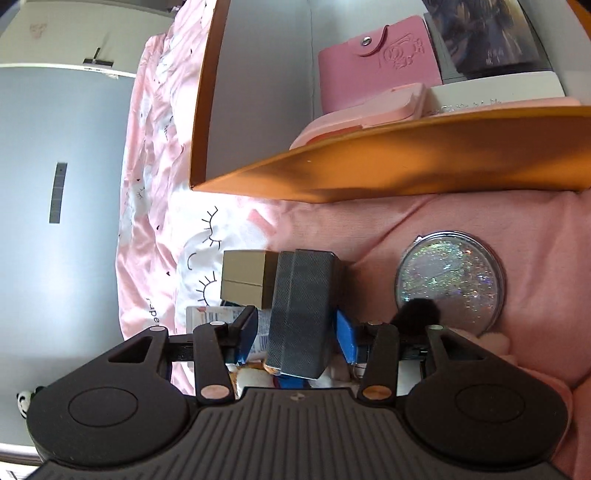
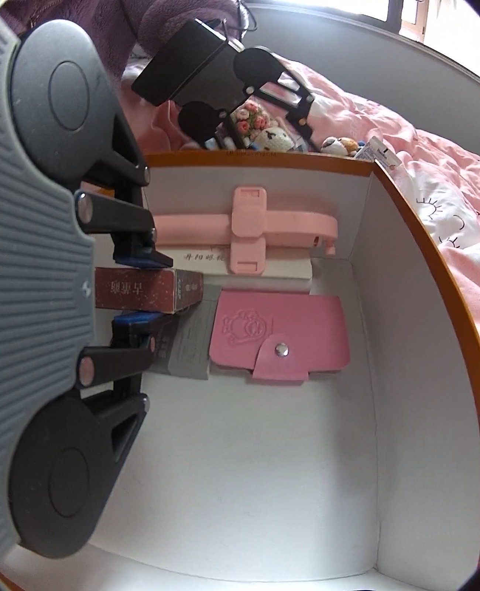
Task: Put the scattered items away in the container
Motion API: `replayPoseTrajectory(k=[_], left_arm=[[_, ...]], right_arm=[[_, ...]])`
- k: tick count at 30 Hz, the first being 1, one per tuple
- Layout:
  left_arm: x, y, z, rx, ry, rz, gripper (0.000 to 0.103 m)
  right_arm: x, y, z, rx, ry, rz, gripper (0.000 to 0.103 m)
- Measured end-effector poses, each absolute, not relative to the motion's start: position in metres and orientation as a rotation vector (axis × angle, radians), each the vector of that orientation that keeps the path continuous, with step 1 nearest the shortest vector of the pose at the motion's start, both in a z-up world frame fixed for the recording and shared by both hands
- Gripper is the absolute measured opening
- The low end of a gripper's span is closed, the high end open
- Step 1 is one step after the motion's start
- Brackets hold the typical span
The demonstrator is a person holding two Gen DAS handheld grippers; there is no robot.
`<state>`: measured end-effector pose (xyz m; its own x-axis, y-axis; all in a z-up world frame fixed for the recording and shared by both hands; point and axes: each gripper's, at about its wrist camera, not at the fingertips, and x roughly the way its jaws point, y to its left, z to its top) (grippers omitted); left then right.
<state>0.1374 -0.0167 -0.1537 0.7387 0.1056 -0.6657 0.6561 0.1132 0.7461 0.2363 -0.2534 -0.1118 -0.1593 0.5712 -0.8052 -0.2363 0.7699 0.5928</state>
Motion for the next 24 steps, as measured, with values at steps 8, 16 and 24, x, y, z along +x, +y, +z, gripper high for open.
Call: replayPoseTrajectory(k=[8, 16, 24], left_arm=[[0.153, -0.017, -0.142, 1.285, 0.739, -0.462, 0.046], [0.166, -0.006, -0.103, 1.001, 0.79, -0.4, 0.045], [0.15, -0.003, -0.063, 0.789, 0.774, -0.364, 0.044]], right_arm=[[0.242, -0.26, -0.126, 0.211, 1.606, 0.667, 0.04], [0.238, -0.254, -0.136, 0.163, 1.604, 0.649, 0.048], [0.232, -0.245, -0.14, 0.118, 1.607, 0.661, 0.059]])
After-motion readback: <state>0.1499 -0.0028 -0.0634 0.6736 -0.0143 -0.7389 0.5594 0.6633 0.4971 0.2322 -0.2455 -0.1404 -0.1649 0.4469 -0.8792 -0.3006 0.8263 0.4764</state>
